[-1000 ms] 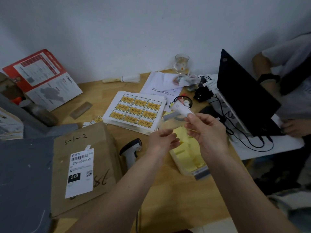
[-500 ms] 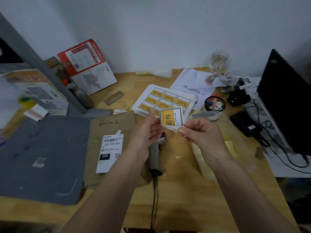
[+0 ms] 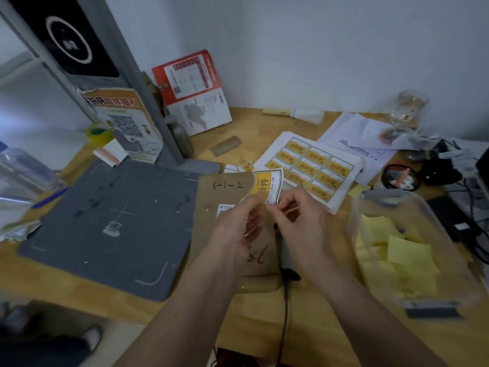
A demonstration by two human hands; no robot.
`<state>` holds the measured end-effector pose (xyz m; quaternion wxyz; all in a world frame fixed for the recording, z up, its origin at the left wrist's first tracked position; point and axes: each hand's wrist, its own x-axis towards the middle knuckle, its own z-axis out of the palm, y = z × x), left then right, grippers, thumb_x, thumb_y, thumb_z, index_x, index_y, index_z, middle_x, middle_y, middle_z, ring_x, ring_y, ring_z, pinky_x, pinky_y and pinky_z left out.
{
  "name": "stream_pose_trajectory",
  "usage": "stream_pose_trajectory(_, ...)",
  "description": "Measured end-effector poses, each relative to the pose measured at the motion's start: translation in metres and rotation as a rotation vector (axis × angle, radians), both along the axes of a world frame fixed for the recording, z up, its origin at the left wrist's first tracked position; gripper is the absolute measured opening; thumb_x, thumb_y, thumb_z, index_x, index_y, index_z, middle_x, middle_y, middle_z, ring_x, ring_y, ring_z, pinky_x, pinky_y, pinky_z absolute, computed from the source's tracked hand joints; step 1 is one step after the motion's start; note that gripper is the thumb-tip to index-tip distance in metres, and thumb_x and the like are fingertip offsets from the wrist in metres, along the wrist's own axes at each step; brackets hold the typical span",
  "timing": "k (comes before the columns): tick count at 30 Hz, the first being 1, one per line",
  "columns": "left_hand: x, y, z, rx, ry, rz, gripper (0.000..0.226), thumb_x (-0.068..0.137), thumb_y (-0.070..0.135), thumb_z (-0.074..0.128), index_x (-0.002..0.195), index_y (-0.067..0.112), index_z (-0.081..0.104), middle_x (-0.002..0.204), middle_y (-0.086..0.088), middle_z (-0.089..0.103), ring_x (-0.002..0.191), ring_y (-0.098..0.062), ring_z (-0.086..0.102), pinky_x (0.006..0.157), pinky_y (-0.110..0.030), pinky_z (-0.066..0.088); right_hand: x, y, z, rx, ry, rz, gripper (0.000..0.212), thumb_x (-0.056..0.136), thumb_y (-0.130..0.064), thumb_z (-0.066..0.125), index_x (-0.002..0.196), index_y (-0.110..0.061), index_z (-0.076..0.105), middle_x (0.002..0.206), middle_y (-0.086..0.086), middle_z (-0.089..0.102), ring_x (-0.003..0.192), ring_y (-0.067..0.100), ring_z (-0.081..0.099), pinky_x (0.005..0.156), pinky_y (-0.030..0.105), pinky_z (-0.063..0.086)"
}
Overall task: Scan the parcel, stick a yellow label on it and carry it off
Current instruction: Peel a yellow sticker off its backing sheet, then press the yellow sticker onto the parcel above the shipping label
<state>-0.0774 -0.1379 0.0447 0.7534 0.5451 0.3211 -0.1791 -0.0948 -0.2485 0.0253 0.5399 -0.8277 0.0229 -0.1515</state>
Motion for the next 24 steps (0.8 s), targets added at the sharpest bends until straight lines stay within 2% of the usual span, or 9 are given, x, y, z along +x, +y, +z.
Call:
stream_pose_trajectory(4, 0.013, 0.034, 0.002, 0.076, -0.095, 0.092, 0.012, 0.084, 0.014, 0.068, 0.075, 0.008, 0.064, 0.06, 0.004, 0.068, 0.052, -0.003, 0.062, 0.051, -0.015, 0.05, 0.009, 0.029, -0.003, -0.303, -0.099, 0.092, 0.024, 0.081, -0.025, 0.071, 0.073, -0.015, 0.05, 0.071, -0.005, 0.054, 0.06, 0.013, 0.053, 0.052, 0.032, 0.048)
stream_pose_trajectory(6, 0.018, 0.046, 0.004, 0.14, -0.141, 0.142, 0.018, 0.084, 0.015, 0.068, 0.083, -0.002, 0.065, 0.061, -0.002, 0.069, 0.044, -0.005, 0.061, 0.042, -0.014, 0.047, 0.015, 0.037, -0.004, -0.419, -0.123, 0.138, 0.029, 0.08, -0.034, 0.07, 0.07, -0.017, 0.048, 0.074, -0.006, 0.055, 0.06, 0.011, 0.052, 0.049, 0.026, 0.044)
stream_pose_trajectory(8, 0.026, 0.061, 0.001, 0.239, -0.188, 0.151, 0.019, 0.085, 0.019, 0.067, 0.083, 0.001, 0.065, 0.068, -0.006, 0.066, 0.049, -0.009, 0.058, 0.044, -0.017, 0.046, 0.023, 0.05, -0.005, -0.477, -0.109, 0.158, 0.034, 0.077, -0.046, 0.068, 0.067, -0.02, 0.047, 0.07, -0.008, 0.054, 0.058, 0.01, 0.049, 0.048, 0.019, 0.036)
stream_pose_trajectory(11, 0.046, 0.09, -0.003, 0.422, -0.279, 0.185, 0.028, 0.086, 0.025, 0.065, 0.066, 0.009, 0.054, 0.062, 0.0, 0.058, 0.046, -0.003, 0.051, 0.046, -0.017, 0.04, 0.029, 0.065, -0.006, -0.557, -0.049, 0.168, 0.053, 0.07, -0.07, 0.054, 0.061, -0.018, 0.049, 0.06, -0.006, 0.054, 0.052, 0.011, 0.05, 0.046, 0.024, 0.04)
stream_pose_trajectory(13, 0.061, 0.11, -0.004, 0.505, -0.356, 0.136, 0.031, 0.087, 0.028, 0.065, 0.063, 0.012, 0.052, 0.059, 0.004, 0.054, 0.047, -0.002, 0.047, 0.05, -0.019, 0.038, 0.03, 0.075, -0.003, -0.456, 0.033, 0.109, 0.063, 0.067, -0.079, 0.045, 0.059, -0.017, 0.05, 0.057, -0.005, 0.052, 0.051, 0.011, 0.048, 0.05, 0.025, 0.041)
stream_pose_trajectory(16, 0.078, 0.129, -0.013, 0.62, -0.456, -0.084, 0.034, 0.085, 0.032, 0.065, 0.063, 0.008, 0.053, 0.062, 0.002, 0.054, 0.051, -0.001, 0.047, 0.054, -0.024, 0.039, 0.044, 0.081, -0.002, -0.084, 0.242, -0.01, 0.056, 0.068, -0.073, 0.049, 0.077, -0.019, 0.06, 0.074, -0.004, 0.059, 0.069, 0.011, 0.055, 0.061, 0.022, 0.039)
stream_pose_trajectory(19, 0.087, 0.133, -0.025, 0.727, -0.511, -0.269, 0.028, 0.082, 0.038, 0.066, 0.069, 0.013, 0.063, 0.085, -0.004, 0.062, 0.082, -0.017, 0.061, 0.073, -0.036, 0.05, 0.064, 0.086, -0.007, 0.0, 0.315, -0.006, 0.042, 0.077, -0.057, 0.061, 0.099, -0.021, 0.062, 0.092, -0.006, 0.061, 0.085, 0.008, 0.057, 0.068, 0.021, 0.042)
stream_pose_trajectory(22, 0.092, 0.131, -0.028, 0.75, -0.561, -0.43, 0.027, 0.083, 0.031, 0.069, 0.059, 0.034, 0.055, 0.086, 0.006, 0.054, 0.089, -0.017, 0.054, 0.075, -0.027, 0.044, 0.077, 0.096, -0.013, -0.007, 0.357, 0.007, 0.025, 0.081, -0.043, 0.066, 0.083, -0.019, 0.059, 0.08, -0.003, 0.058, 0.071, 0.01, 0.053, 0.06, 0.021, 0.038)
stream_pose_trajectory(24, 0.097, 0.133, -0.031, 0.736, -0.524, -0.547, 0.019, 0.082, 0.033, 0.069, 0.066, 0.034, 0.059, 0.1, 0.002, 0.054, 0.098, -0.015, 0.054, 0.072, -0.018, 0.045, 0.083, 0.096, -0.02, -0.008, 0.324, -0.056, 0.027, 0.083, -0.033, 0.067, 0.072, -0.011, 0.055, 0.071, 0.006, 0.054, 0.064, 0.016, 0.048, 0.057, 0.025, 0.038)
